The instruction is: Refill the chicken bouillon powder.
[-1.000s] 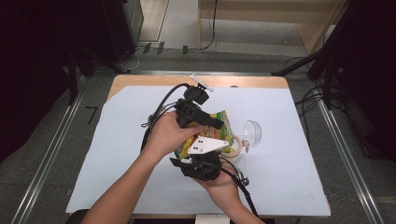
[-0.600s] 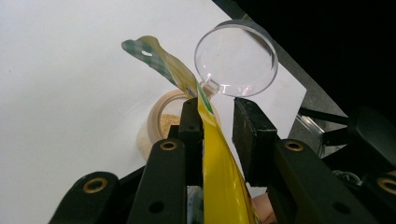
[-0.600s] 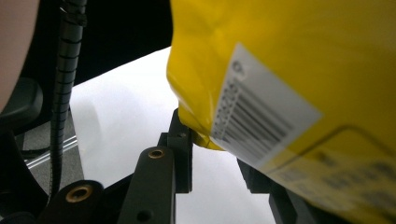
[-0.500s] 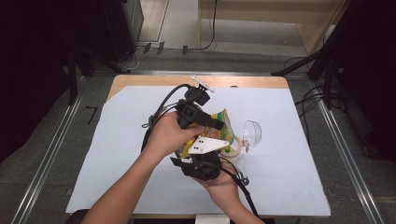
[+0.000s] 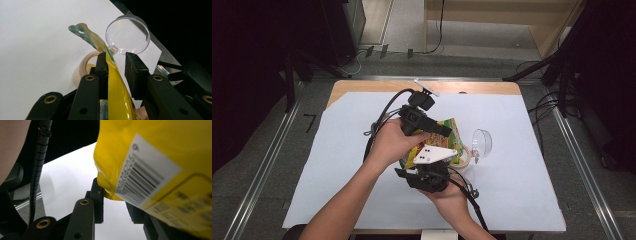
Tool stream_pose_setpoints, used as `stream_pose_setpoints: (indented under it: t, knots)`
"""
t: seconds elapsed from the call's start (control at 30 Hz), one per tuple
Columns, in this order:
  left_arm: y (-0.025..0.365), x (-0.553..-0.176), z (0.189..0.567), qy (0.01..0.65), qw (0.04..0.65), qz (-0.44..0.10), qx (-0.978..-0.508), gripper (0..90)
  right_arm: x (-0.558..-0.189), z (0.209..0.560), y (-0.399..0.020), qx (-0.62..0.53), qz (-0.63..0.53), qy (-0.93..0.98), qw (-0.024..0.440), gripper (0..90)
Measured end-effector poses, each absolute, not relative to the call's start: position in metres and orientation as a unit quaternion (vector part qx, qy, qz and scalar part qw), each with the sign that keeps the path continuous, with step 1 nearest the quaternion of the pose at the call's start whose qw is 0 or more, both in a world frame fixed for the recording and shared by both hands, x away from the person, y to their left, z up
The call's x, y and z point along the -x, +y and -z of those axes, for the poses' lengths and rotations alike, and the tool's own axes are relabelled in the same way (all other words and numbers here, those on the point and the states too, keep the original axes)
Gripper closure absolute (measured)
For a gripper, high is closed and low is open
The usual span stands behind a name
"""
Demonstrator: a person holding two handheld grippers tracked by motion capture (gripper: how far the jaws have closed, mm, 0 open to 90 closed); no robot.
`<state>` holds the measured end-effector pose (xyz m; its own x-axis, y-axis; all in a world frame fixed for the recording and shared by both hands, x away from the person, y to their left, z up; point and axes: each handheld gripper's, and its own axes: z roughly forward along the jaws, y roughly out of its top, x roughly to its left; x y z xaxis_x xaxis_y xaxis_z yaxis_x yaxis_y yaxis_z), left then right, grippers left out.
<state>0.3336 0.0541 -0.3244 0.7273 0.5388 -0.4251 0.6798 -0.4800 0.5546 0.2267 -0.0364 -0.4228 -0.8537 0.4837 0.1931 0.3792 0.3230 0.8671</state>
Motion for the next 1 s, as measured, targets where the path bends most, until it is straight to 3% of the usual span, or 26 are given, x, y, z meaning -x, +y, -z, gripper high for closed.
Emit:
stream_pose_setpoints:
  t: [0.3, 0.73, 1.0]
  knots:
    - [0.0577, -0.3397, 0.3253, 0.365, 0.365, 0.113, -0.849, 73.5, -0.2282, 0.4206, -0.0351, -0.261, -0.515, 0.815, 0.055, 70.4]
    - [0.0534, -0.3315, 0.3200, 0.358, 0.360, 0.094, -0.857, 73.7, -0.2284, 0.4210, -0.0356, -0.261, -0.522, 0.810, 0.054, 70.2]
    - [0.0536, -0.3320, 0.3219, 0.355, 0.352, 0.087, -0.862, 79.9, -0.2287, 0.4244, -0.0357, -0.262, -0.519, 0.812, 0.054, 69.8]
